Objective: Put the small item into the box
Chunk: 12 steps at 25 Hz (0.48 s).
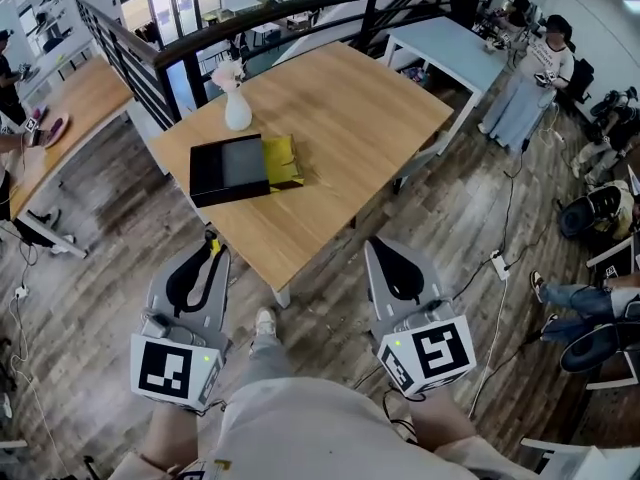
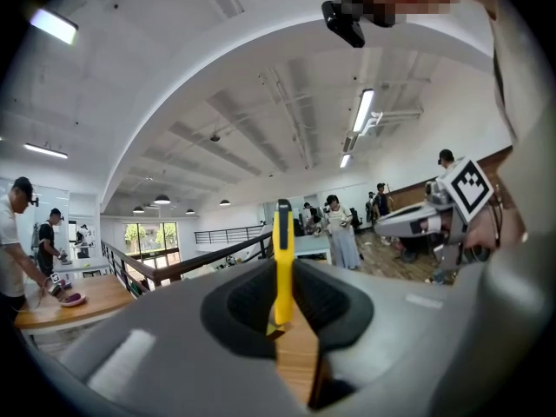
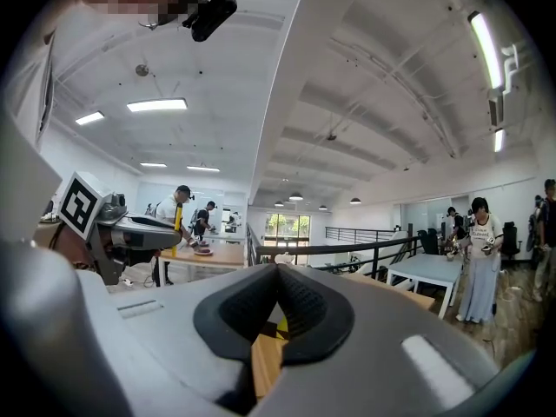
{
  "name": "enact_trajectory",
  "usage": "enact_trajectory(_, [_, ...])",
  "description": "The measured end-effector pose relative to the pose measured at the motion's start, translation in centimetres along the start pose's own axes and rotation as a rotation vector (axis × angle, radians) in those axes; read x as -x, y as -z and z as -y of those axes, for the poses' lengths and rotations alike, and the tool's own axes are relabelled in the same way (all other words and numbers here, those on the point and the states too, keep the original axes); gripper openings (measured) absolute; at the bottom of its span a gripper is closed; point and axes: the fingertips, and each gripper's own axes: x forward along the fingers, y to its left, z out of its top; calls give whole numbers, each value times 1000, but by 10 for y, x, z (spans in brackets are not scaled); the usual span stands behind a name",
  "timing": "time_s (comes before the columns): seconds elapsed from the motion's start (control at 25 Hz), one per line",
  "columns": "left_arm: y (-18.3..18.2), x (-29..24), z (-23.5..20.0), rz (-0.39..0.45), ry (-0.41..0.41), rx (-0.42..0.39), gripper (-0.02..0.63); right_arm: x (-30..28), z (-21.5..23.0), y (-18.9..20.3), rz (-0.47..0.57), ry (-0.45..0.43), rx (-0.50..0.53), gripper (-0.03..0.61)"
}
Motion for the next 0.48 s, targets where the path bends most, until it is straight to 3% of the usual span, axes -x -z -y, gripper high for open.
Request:
enact_trajectory(0.2, [-3, -41, -44, 1, 29, 14, 49, -55, 3, -12, -15, -18, -58, 0])
enact_trajectory(0.48, [5, -100, -112, 2, 76, 41, 49, -143, 3, -27, -28, 8, -49, 2])
